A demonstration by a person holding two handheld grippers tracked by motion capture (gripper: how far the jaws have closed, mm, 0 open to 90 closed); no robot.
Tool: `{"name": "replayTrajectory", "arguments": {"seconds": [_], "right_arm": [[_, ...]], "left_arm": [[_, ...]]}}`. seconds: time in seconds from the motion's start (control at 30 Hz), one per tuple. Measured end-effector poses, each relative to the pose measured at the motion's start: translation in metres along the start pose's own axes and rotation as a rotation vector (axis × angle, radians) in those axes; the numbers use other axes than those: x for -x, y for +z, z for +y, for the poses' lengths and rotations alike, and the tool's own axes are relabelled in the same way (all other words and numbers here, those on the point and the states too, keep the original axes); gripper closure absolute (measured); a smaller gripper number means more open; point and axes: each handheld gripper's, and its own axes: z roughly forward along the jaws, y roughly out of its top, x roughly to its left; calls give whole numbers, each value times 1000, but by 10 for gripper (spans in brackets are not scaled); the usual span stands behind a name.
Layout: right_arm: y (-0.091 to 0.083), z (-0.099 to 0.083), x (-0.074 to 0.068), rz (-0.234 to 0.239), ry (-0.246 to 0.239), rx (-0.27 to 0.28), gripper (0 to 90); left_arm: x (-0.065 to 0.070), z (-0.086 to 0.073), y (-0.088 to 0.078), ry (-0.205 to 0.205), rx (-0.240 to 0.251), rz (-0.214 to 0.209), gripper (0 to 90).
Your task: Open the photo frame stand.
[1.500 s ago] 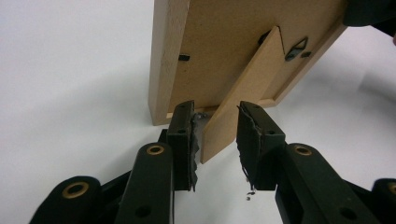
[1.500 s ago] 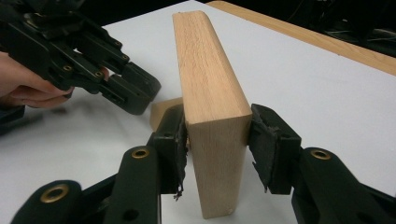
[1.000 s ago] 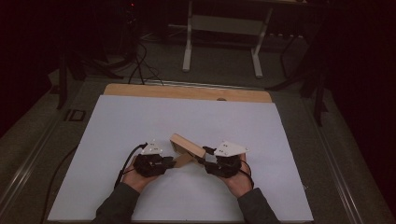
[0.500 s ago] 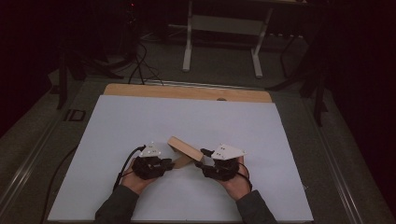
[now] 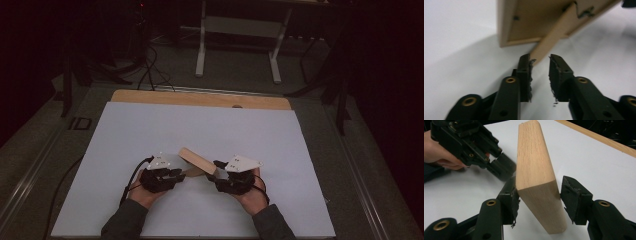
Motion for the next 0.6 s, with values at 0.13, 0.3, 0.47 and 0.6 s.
{"name": "replayTrajectory", "arguments": {"seconds": [0.13,0.3,0.47,0.6], "right_arm": [[0,0,1,3,2,2,489],[0,0,1,5,1,2,488],[0,0,1,6,3,0,487],[0,0,-1,9,-3,-5,479]], "left_arm": [[-3,1,4,7,34,-3,579],[-3,2,14,32,20,3,514],[6,2,13,71,-37,-40,593],[10,1,9,84,-65,-38,614]]}}
